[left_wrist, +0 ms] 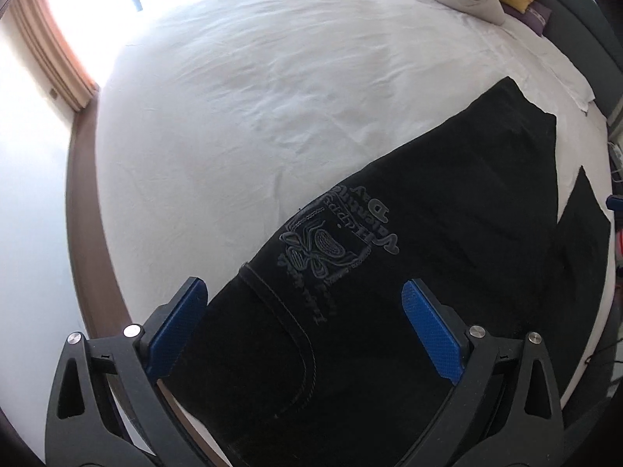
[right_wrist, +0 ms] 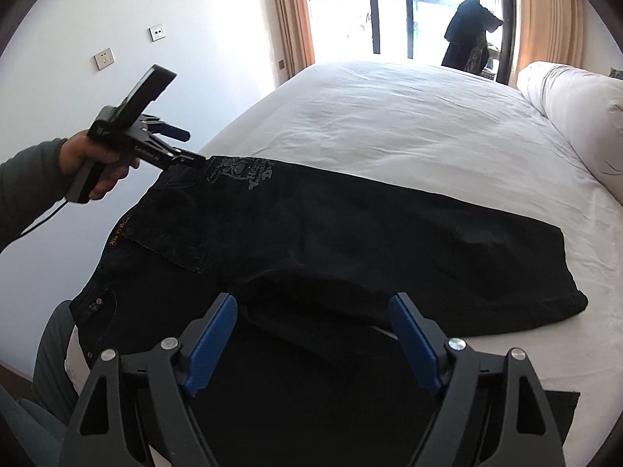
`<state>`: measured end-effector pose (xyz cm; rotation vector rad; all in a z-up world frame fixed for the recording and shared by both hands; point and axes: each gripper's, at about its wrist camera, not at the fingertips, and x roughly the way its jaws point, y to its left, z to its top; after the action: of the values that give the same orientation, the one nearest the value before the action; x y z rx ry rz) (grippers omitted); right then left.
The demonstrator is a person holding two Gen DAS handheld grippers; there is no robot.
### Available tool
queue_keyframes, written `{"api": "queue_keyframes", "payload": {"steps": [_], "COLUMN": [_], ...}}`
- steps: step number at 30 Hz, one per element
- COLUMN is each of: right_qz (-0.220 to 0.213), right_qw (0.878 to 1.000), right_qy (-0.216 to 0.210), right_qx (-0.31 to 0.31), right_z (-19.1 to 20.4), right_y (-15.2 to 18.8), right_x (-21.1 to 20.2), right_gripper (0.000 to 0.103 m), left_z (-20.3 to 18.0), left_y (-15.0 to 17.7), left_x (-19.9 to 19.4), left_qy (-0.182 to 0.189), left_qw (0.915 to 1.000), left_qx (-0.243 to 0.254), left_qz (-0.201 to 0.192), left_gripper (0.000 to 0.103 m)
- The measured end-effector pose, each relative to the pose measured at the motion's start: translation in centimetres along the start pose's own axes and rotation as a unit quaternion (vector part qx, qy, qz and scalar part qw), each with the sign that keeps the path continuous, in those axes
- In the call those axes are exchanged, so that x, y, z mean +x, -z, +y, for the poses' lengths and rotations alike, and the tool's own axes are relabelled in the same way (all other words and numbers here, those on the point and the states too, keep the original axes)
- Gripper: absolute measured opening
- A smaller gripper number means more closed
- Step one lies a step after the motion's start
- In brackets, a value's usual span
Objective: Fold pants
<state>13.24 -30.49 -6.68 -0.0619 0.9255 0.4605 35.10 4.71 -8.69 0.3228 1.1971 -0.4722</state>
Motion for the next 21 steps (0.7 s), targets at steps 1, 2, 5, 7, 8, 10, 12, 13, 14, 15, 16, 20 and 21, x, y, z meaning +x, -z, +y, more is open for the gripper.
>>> {"api": "queue_keyframes", "payload": {"steps": [1, 2, 5, 7, 8, 10, 12, 13, 14, 15, 16, 20, 21], "right_qz": [0.002, 0.005, 0.017, 0.025, 0.029, 0.035, 0.039, 0.040, 0.040, 0.039, 0.039, 0.039, 0.040], "right_qw": [1.000, 1.000, 1.000, 0.999, 0.999, 0.999, 0.998, 0.998, 0.997, 0.997, 0.997, 0.994, 0.994], "right_qy": [-0.006, -0.010, -0.018, -0.025, -0.027, -0.032, -0.037, -0.041, -0.044, -0.049, -0.055, -0.071, -0.072], "right_qx": [-0.003, -0.006, -0.013, -0.017, -0.019, -0.024, -0.033, -0.038, -0.041, -0.044, -0.049, -0.069, -0.076], "right_z": [-0.4, -0.8, -1.5, -1.7, -1.8, -1.7, -1.7, -1.6, -1.5, -1.5, -1.4, -0.9, -0.7], "right_y": [-0.4, -0.7, -1.3, -1.5, -1.6, -1.9, -2.2, -2.5, -2.7, -3.1, -3.5, -5.2, -5.7], "right_x": [0.6, 1.2, 3.0, 4.1, 4.5, 5.3, 5.9, 6.1, 6.3, 6.4, 6.6, 7.2, 7.4], "right_gripper": [0.082, 0.081, 0.080, 0.079, 0.079, 0.079, 0.077, 0.076, 0.076, 0.076, 0.075, 0.071, 0.069], "left_z": [0.6, 1.2, 2.2, 2.8, 3.2, 3.8, 4.4, 4.6, 4.8, 4.9, 5.1, 5.5, 5.6], "left_y": [-0.7, -1.3, -1.9, -2.0, -2.0, -2.0, -2.1, -2.1, -2.2, -2.2, -2.3, -2.0, -2.0], "left_x": [1.0, 2.2, 4.5, 5.6, 6.1, 6.5, 6.7, 6.7, 6.8, 6.8, 6.8, 6.6, 6.5], "left_qy": [0.003, 0.002, 0.014, 0.026, 0.032, 0.045, 0.056, 0.058, 0.059, 0.058, 0.059, 0.064, 0.067], "left_qw": [0.9999, 0.9995, 0.9978, 0.9966, 0.9961, 0.9951, 0.9944, 0.9942, 0.9939, 0.9941, 0.9939, 0.9935, 0.9935], "left_qx": [0.007, 0.015, 0.027, 0.029, 0.026, 0.021, 0.015, 0.014, 0.013, 0.012, 0.008, -0.002, -0.005], "left_qz": [0.012, 0.026, 0.059, 0.073, 0.078, 0.085, 0.089, 0.090, 0.092, 0.091, 0.093, 0.094, 0.092], "left_gripper": [0.085, 0.077, 0.068, 0.067, 0.067, 0.067, 0.067, 0.067, 0.067, 0.067, 0.067, 0.047, 0.039]}}
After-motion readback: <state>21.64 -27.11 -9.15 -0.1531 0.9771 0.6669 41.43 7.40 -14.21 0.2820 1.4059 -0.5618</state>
